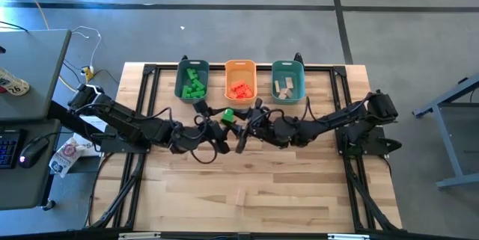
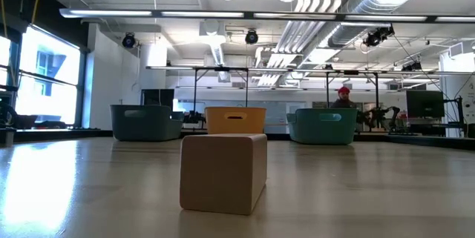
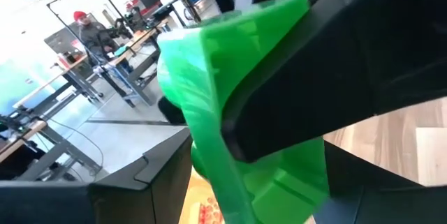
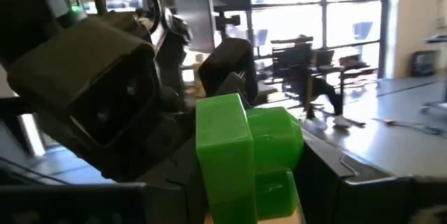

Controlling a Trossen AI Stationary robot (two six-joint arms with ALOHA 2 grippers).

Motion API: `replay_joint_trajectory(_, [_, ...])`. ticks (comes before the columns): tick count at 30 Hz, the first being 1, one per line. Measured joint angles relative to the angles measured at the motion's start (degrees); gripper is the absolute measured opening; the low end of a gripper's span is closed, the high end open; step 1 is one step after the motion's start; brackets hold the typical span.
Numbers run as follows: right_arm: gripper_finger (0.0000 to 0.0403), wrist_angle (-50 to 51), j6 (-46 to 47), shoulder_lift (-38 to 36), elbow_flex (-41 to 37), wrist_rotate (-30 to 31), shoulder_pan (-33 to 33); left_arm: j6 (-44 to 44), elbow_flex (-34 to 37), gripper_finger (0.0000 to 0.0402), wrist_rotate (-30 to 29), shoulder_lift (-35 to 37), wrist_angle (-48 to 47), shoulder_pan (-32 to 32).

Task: Sort & place blocks by color
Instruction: Put the green game piece into the dark blue bin

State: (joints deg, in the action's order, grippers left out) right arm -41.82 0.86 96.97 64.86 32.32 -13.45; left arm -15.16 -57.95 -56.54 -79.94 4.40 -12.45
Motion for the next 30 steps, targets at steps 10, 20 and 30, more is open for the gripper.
replay_joint_trajectory(10, [0.0145, 1.08, 4.21, 0.00, 0.11, 1.74, 0.06, 0.03, 0.02, 0.0187, -0.20, 0.00, 0.12, 0.39])
replay_joint_trajectory(20, [0.0145, 4.19, 8.13, -0.31, 0.26, 1.32, 1.03, 0.02, 0.15, 0.0179, -0.87, 0.00, 1.84, 0.47])
replay_joint_trajectory(30, [0.0154, 4.66, 6.14, -0.22, 0.16, 2.71, 1.05, -0.99, 0.15, 0.0151, -2.45, 0.00, 1.45, 0.48])
